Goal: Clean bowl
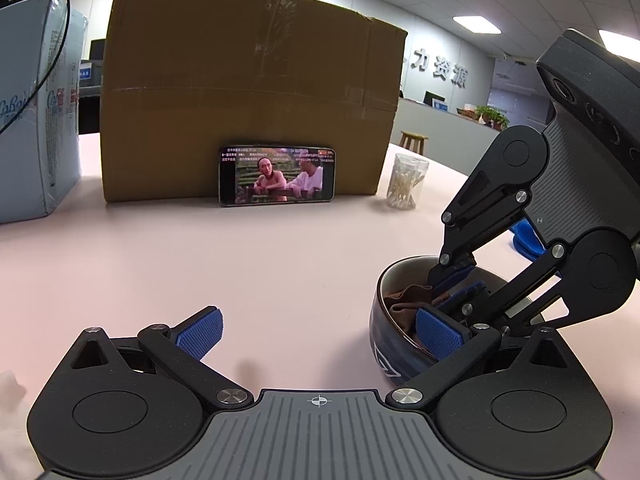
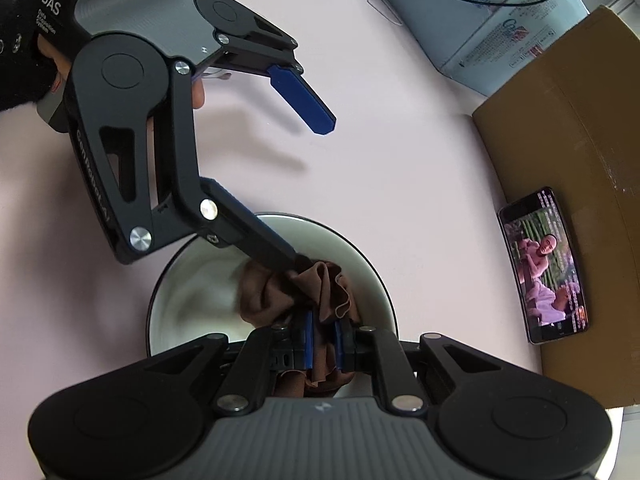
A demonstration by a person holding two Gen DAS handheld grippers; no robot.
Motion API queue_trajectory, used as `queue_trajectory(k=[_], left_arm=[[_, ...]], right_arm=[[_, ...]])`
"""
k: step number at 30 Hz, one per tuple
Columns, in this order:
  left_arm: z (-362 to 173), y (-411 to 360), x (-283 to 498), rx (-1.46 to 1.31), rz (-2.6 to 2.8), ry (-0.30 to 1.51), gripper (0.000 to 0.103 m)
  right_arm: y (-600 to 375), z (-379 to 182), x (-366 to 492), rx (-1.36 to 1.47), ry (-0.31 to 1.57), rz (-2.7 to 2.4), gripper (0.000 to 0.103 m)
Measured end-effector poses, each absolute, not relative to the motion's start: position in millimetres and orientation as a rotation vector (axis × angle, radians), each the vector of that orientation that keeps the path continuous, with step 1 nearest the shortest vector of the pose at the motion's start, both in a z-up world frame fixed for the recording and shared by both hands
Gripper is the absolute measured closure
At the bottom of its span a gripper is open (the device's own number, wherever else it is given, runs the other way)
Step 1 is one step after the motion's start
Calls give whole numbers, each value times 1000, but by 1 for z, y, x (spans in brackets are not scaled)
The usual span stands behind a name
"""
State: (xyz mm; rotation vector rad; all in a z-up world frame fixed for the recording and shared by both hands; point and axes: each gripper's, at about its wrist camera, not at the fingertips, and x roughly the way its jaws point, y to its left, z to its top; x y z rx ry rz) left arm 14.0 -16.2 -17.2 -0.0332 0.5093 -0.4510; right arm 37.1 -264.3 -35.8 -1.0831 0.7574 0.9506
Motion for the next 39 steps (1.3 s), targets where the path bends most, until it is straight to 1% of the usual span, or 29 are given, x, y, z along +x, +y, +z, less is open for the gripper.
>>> queue_trajectory(k=[8,20,39], left_arm=[[-17,-17,13,-29,-450,508,0],[-18,-17,13,-33,-450,510,0],[-18,-17,11,-35,-454,513,0]], right_arm=[[-268,-32,31,-1057,785,984,90],[-266,-33,35,-1047,749,966,90],[-270,-35,32,-1035,757,981,91]])
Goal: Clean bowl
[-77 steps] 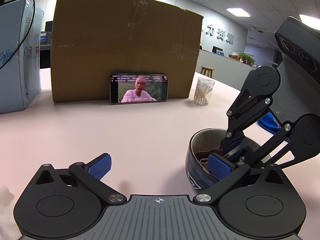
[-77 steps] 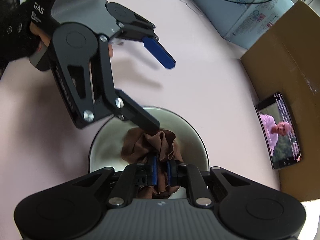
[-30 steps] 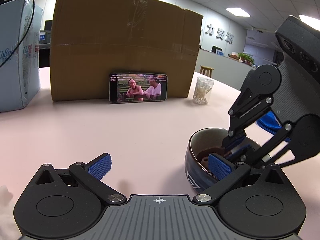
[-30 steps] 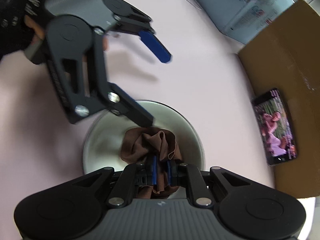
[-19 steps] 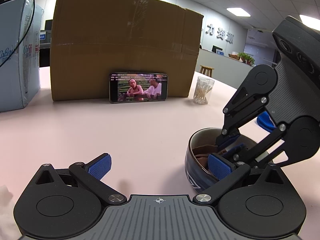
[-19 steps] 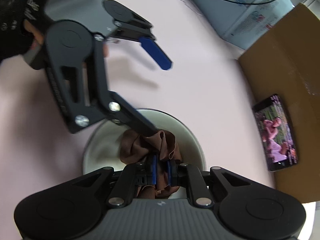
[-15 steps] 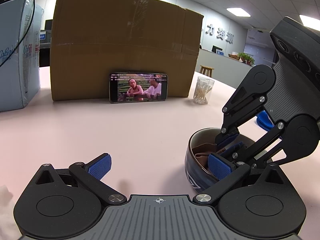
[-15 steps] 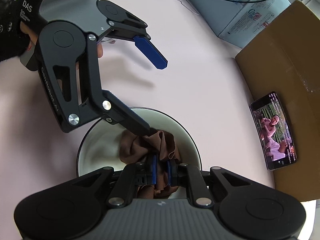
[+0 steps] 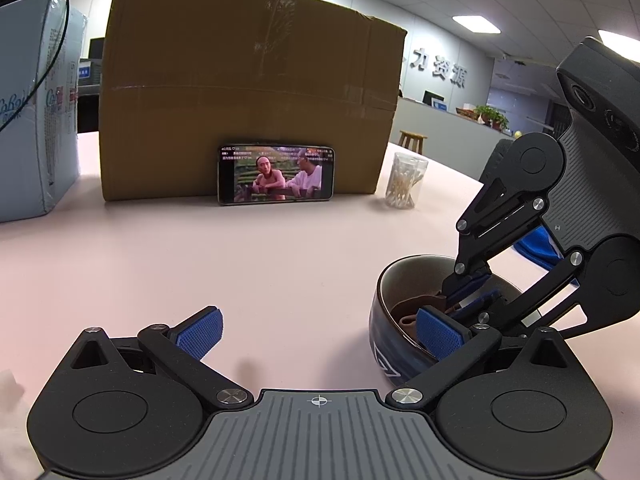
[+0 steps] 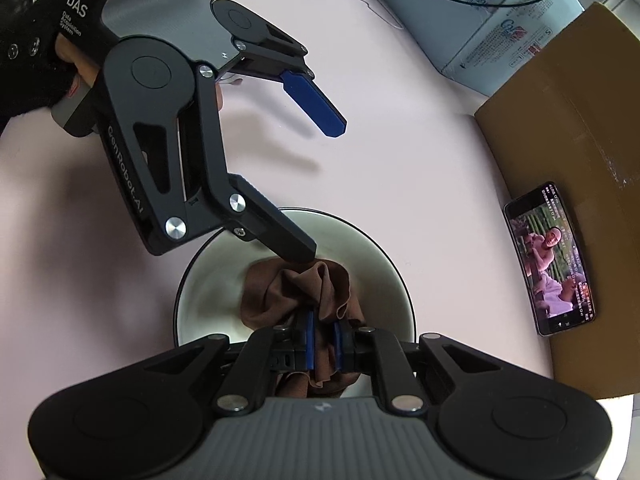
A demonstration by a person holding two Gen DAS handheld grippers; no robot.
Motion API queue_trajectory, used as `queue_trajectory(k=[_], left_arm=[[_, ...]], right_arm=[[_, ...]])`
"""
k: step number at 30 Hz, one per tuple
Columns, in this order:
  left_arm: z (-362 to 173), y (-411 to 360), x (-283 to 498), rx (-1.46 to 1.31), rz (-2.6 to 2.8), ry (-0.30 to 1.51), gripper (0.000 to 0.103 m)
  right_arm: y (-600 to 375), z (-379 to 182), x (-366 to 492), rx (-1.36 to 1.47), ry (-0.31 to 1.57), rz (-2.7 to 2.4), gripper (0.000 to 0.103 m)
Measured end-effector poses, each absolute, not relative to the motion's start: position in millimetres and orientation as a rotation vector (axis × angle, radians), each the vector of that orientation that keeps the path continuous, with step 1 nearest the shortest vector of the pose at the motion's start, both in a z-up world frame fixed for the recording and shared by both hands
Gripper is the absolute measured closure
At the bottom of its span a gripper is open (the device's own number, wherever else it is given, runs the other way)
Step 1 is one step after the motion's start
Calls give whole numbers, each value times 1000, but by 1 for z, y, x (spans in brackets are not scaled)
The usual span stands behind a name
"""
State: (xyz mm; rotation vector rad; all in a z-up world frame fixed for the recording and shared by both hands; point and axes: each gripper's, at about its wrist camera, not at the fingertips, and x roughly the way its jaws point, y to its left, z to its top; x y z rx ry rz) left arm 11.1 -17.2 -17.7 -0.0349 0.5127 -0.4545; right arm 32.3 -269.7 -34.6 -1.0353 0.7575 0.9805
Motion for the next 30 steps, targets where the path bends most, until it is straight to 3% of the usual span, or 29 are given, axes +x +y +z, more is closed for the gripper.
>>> queue_trajectory(k=[30], left_arm=[[-16,-18,9,-35,-456,513,0]], right_arm=[[-271,-33,33,-1021,758,986,90]])
